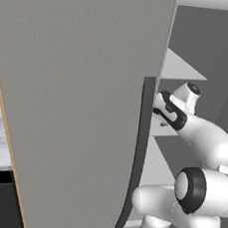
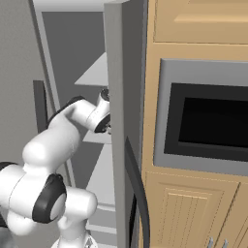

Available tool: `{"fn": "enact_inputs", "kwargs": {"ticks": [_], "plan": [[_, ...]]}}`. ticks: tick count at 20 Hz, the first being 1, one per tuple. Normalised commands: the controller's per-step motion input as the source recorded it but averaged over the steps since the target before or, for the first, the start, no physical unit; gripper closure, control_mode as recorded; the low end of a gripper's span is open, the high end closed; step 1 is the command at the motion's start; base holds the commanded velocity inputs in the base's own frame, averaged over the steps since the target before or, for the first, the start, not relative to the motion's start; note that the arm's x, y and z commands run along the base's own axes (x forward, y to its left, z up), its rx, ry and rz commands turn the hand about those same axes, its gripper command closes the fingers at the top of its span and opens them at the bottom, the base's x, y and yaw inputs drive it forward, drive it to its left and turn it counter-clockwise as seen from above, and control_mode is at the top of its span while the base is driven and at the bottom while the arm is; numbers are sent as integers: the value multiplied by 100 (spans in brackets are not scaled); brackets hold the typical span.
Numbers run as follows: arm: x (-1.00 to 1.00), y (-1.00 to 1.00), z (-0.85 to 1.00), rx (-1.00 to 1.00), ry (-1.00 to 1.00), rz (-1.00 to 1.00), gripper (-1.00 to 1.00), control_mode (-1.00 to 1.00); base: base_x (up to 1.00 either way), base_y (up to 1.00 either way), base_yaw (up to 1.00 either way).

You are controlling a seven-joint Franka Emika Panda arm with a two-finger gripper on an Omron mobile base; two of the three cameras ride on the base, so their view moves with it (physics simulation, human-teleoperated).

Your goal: Take the lime and squash out of the freezer and place them in the tupperware container on the counter. Then put the tupperware containing the vegetables back in the freezer.

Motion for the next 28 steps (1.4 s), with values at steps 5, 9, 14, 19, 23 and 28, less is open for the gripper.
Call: {"fn": "enact_inputs", "kwargs": {"ticks": [5,9,14,19,23,28], "plan": [[23,0,-19,5,0,0,-100,-100,0,0,0],[25,2,-21,4,0,0,-100,-100,0,0,0],[30,9,-18,3,0,0,-100,-100,0,0,0],[30,14,-9,1,0,0,-100,-100,0,0,0],[12,21,-14,0,0,0,-100,-100,0,0,0],[2,18,-19,0,0,0,-100,-100,0,0,0]]}}
